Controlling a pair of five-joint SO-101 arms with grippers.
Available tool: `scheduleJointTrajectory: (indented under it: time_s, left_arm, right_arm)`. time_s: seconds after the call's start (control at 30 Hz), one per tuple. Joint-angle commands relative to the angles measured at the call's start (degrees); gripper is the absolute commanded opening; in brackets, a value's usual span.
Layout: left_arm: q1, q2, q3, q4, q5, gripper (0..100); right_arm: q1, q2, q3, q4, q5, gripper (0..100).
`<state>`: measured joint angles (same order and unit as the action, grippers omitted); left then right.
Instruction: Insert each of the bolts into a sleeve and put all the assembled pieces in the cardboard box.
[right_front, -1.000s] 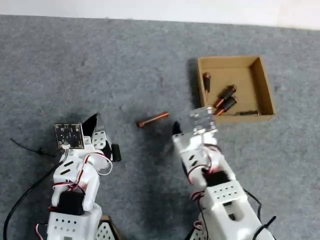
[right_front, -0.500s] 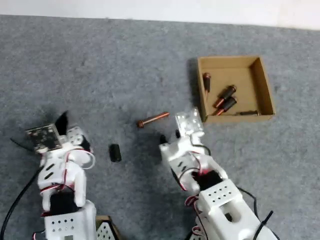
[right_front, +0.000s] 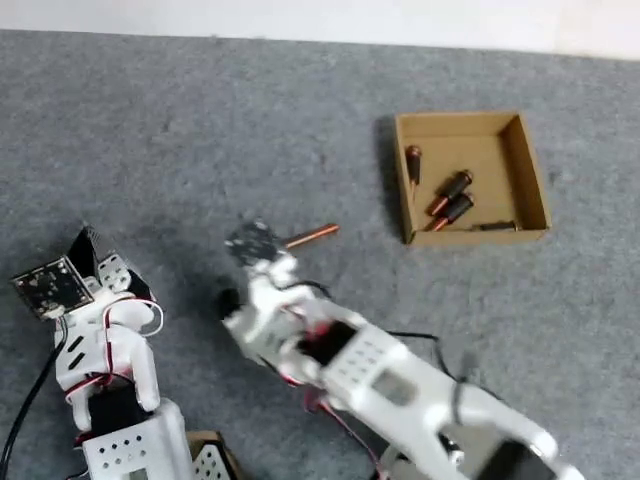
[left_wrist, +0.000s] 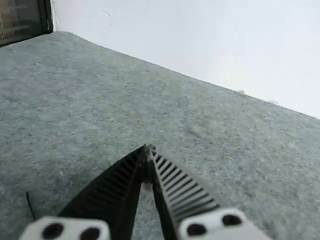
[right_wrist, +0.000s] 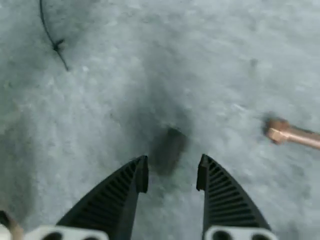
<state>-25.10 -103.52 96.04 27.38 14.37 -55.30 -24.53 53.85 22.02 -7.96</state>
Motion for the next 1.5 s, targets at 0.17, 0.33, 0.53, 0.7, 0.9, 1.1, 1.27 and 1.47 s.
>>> scheduleJointTrajectory:
  time_s: [0.17,0.33,0.53,0.7,0.9,1.1,1.27,1.47]
  left_arm:
    - [-0.3,-0.3,0.6,-1.3,-0.2,1]
    - [-0.2,-0.3,0.7,-1.3,-0.2,1]
    - [-0.2,-0.3,0.7,-1.3,-0.2,1]
    - [-0.2,-0.3,0.7,-1.3,-0.2,1]
    - [-0.2,-0.3,0.7,-1.3,-0.2,1]
    - [-0.1,-0.3,0.7,-1.3,-0.2,1]
    - [-0.1,-0.3,0.7,-1.3,-0.2,1]
    - [-0.1,-0.3,0.7,-1.3,-0.2,1]
  right_arm:
    - [-1.1,19.6,-24.9,8.0,-8.6,14.6]
    - [-1.1,23.5,-27.8,9.6,-8.6,14.6]
    - [-0.9,27.3,-27.7,12.1,-8.6,14.6]
    - [-1.0,28.5,-28.1,15.0,-8.6,14.6]
    - [-1.0,28.7,-27.8,15.0,-8.6,14.6]
    - [-0.7,28.8,-27.8,15.0,-14.2,14.5]
    - [0.9,28.8,-27.9,15.0,-17.4,14.5]
    - [0.9,28.9,-27.8,15.0,-17.4,14.5]
